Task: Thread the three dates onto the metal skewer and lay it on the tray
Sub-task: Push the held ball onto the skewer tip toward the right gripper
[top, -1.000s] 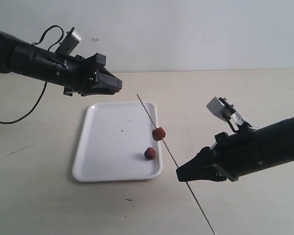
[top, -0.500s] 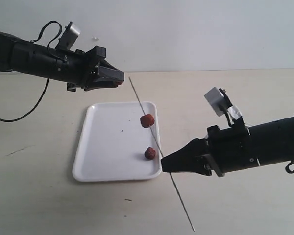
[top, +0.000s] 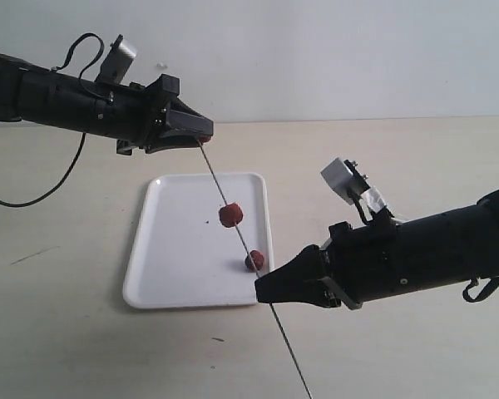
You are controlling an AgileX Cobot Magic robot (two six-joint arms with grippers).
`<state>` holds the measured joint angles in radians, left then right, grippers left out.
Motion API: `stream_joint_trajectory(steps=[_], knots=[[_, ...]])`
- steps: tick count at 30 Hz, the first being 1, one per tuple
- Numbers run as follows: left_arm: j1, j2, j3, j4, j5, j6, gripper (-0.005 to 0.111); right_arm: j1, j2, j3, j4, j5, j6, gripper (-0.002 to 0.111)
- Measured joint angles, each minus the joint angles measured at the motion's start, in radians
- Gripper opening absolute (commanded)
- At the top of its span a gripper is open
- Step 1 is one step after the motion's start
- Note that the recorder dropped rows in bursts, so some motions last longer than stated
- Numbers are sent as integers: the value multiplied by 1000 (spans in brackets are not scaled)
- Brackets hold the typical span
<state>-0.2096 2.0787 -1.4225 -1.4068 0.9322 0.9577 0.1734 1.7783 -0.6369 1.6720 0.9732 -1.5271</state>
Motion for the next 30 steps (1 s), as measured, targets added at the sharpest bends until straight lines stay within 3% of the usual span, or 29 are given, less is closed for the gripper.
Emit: stream_joint_trajectory(steps=[30], knots=[[0, 0, 0, -57, 51, 26, 28, 0, 0, 24, 64, 8, -6, 0]])
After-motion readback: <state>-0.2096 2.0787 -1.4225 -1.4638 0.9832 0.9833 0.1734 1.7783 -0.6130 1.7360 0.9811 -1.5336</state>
